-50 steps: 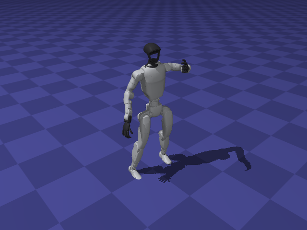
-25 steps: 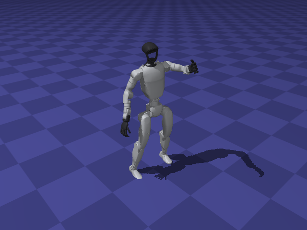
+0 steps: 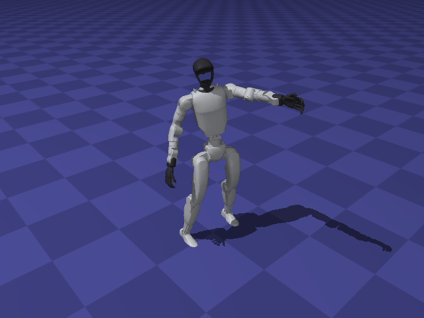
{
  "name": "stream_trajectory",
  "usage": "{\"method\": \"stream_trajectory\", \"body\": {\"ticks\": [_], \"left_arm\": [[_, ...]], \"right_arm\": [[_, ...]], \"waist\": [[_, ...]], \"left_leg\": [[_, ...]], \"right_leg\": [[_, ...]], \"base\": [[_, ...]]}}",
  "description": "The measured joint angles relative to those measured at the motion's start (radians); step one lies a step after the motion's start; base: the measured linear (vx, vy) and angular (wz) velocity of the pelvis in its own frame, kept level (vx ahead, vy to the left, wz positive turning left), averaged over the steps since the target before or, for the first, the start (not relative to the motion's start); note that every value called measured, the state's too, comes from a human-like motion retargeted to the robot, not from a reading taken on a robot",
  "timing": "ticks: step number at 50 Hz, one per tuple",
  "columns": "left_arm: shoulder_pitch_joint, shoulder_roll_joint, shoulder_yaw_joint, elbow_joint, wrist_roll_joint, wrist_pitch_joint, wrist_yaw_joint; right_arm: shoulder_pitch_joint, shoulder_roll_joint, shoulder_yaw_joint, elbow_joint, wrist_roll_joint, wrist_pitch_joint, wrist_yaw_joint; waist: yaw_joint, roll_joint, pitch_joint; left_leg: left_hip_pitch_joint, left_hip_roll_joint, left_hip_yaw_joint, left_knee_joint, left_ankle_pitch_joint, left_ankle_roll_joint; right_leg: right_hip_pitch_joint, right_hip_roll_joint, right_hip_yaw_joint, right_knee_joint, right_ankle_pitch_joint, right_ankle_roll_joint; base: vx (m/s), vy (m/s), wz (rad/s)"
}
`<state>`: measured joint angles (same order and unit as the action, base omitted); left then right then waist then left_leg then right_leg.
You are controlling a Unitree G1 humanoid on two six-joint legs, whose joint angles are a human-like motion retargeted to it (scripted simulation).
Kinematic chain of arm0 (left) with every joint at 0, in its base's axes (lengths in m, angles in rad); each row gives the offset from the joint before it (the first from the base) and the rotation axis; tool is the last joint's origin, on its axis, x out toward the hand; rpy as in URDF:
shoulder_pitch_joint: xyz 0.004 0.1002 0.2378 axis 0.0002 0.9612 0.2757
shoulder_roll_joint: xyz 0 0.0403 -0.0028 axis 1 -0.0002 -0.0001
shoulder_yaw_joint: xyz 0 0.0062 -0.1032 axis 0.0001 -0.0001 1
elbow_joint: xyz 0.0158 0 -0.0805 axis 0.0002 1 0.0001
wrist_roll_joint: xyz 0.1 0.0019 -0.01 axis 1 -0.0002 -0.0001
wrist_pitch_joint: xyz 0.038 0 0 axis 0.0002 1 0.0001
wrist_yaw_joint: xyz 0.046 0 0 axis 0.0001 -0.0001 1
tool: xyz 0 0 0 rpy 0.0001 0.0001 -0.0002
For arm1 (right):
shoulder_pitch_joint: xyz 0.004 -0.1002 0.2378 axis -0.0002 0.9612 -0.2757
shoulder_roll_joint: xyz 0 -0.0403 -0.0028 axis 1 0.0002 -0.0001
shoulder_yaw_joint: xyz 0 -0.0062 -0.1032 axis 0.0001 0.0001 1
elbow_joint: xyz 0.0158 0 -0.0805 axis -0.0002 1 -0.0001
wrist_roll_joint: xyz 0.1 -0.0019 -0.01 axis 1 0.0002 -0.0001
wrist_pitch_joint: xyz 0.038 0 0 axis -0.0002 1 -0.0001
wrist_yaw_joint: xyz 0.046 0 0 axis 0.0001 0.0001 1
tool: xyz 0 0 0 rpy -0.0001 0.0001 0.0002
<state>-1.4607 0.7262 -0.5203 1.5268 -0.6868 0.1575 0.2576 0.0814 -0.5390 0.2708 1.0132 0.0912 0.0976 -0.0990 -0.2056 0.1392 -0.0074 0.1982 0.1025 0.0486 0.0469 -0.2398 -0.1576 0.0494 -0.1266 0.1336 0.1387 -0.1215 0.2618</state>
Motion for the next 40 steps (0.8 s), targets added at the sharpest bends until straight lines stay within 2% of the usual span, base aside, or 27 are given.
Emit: {"method": "stream_trajectory", "body": {"ticks": [8,18,25,40], "left_arm": [[0.02,0.007,0.001,-0.046,0.002,0.002,-0.027],[-0.001,-0.022,-0.004,-0.065,0.032,-0.006,0.021],[-0.006,-0.038,-0.001,-0.073,0.045,-0.011,0.028],[0.022,-0.064,0.006,-0.185,0.077,-0.013,0.018]], "right_arm": [[0.024,0.013,0.003,0.041,-0.012,0.013,0.029],[0.057,0.025,-0.007,0.03,-0.016,0.015,0.027],[0.045,0.028,0.004,0.022,-0.03,0.01,0.014],[0.025,0.016,0.011,-0.024,-0.061,0.009,0.029]], "waist": [[-0.011,0.004,0.011],[-0.023,-0.006,0.02],[-0.029,-0.008,0.029],[-0.001,-0.022,0.028]], "left_leg": [[0.008,-0.001,0.016,-0.004,-0.001,0.0],[-0.001,-0.012,0.003,-0.002,0.002,0.015],[-0.002,-0.009,-0.005,-0.002,0.003,0.004],[-0.008,-0.016,-0.034,0.001,0.006,0.008]], "right_leg": [[-0.003,0.001,0.016,0.0,0.002,0.0],[-0.018,-0.01,0.009,0.025,-0.017,0.0],[0.0,-0.01,-0.002,-0.001,0.003,0.0],[0.013,-0.02,-0.028,-0.003,0.0,0.0]], "base": [[0.0,0.0,-0.02],[0.0,0.0,0.0],[0.0,0.0,0.0],[0.0,0.0,0.0]]}}
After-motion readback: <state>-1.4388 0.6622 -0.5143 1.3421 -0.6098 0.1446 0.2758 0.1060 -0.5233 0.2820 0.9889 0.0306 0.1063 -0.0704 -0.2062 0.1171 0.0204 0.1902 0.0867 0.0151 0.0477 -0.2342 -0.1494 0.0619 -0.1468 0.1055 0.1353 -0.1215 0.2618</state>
